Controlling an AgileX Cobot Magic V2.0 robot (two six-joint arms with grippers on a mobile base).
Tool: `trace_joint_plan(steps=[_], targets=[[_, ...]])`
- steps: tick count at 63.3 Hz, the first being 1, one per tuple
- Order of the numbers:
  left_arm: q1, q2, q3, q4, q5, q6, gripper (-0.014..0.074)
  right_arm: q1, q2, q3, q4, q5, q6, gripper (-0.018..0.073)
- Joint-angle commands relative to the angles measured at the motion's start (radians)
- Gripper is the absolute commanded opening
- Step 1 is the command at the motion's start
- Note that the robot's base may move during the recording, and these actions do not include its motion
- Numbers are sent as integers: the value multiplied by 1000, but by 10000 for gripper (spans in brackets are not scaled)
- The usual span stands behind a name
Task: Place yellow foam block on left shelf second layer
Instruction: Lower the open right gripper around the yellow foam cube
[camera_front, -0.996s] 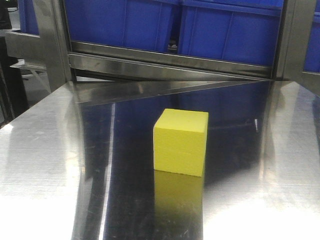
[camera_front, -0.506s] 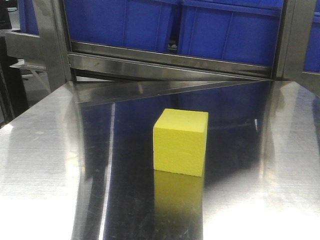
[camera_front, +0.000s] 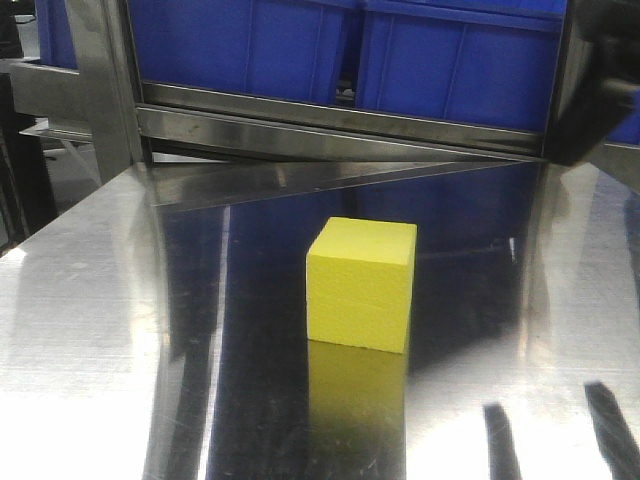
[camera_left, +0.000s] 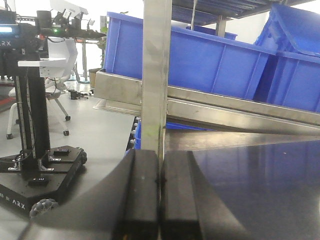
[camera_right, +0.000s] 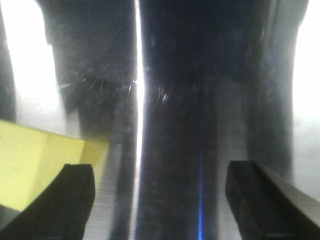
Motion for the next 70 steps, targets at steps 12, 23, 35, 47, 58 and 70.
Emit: trace_joint_plan(steps=[12, 23, 35, 47, 58, 70], targets=[[-6, -18, 25, -4, -90, -5, 136, 133, 185, -233, -82, 184, 408, 621], [-6, -18, 25, -4, -90, -5, 136, 222, 310, -383, -128, 355, 452, 621], [-6, -18, 25, -4, -90, -5, 136, 292, 425, -530, -128, 418, 452, 621], [-6, -18, 25, -4, -90, -5, 136, 321, 500, -615, -128, 423, 452, 621], [-6, -18, 25, -4, -90, -5, 136, 326, 553, -660, -124, 421, 452, 621], [-6, -18, 25, -4, -90, -5, 136, 336, 573, -675, -118, 409, 488, 621]])
